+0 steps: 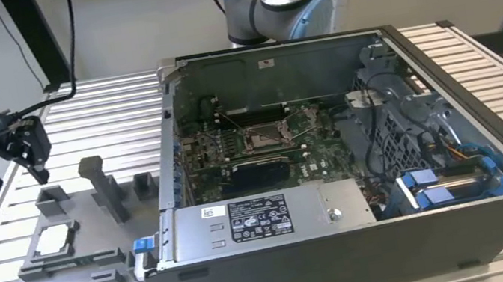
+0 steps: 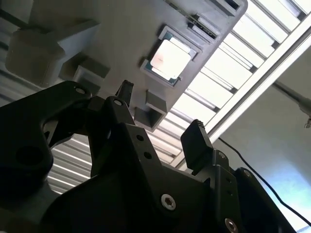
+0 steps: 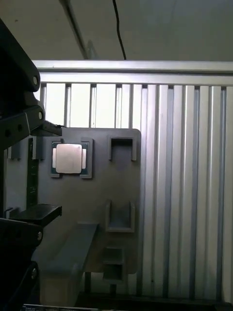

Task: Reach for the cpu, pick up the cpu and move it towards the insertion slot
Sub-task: 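Pick up the cpu and move it towards the insertion slot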

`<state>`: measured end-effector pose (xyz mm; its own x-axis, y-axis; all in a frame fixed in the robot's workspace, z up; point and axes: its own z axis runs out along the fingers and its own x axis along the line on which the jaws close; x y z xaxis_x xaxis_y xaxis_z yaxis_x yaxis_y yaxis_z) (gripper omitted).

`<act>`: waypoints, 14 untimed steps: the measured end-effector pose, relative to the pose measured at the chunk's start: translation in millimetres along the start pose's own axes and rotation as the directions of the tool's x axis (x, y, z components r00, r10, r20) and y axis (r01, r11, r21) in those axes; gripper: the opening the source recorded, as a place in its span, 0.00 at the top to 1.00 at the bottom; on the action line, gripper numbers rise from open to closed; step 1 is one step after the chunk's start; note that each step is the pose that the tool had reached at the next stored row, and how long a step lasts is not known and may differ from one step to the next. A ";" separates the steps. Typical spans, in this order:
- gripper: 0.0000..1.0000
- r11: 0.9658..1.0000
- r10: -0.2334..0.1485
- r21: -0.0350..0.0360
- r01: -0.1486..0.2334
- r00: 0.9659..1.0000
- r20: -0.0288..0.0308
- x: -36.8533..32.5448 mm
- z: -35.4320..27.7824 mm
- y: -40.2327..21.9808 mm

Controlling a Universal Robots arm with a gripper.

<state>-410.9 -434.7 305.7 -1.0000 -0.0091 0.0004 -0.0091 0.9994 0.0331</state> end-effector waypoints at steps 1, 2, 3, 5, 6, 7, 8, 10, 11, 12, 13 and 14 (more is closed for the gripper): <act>0.00 1.000 0.000 0.000 0.000 1.000 0.000 0.0 0.7 0.0; 0.00 1.000 0.000 0.000 0.000 1.000 0.000 0.0 0.9 0.0; 0.00 1.000 0.000 0.000 0.000 1.000 0.000 0.0 1.0 0.0; 0.00 1.000 0.000 0.000 0.000 1.000 0.000 0.0 1.2 0.0; 0.00 1.000 0.000 0.000 0.000 1.000 0.000 0.0 1.3 0.0; 0.00 1.000 0.000 0.000 0.000 1.000 0.000 0.0 1.3 0.0; 0.00 1.000 0.000 0.000 0.000 1.000 0.000 0.0 1.5 0.0; 0.00 1.000 0.000 0.000 0.000 1.000 0.000 0.0 2.7 -0.1; 0.00 1.000 0.000 0.000 0.000 1.000 0.000 0.0 3.4 -0.1; 0.00 1.000 0.000 0.000 0.000 1.000 0.000 0.0 4.2 -0.1; 0.00 1.000 0.000 0.000 0.000 1.000 0.000 0.0 5.0 -0.2; 0.00 1.000 0.000 0.000 0.000 1.000 0.000 0.0 5.9 -0.2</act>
<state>-410.9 -434.7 299.8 -1.0000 -0.0089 0.0003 -0.0088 0.9994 0.0331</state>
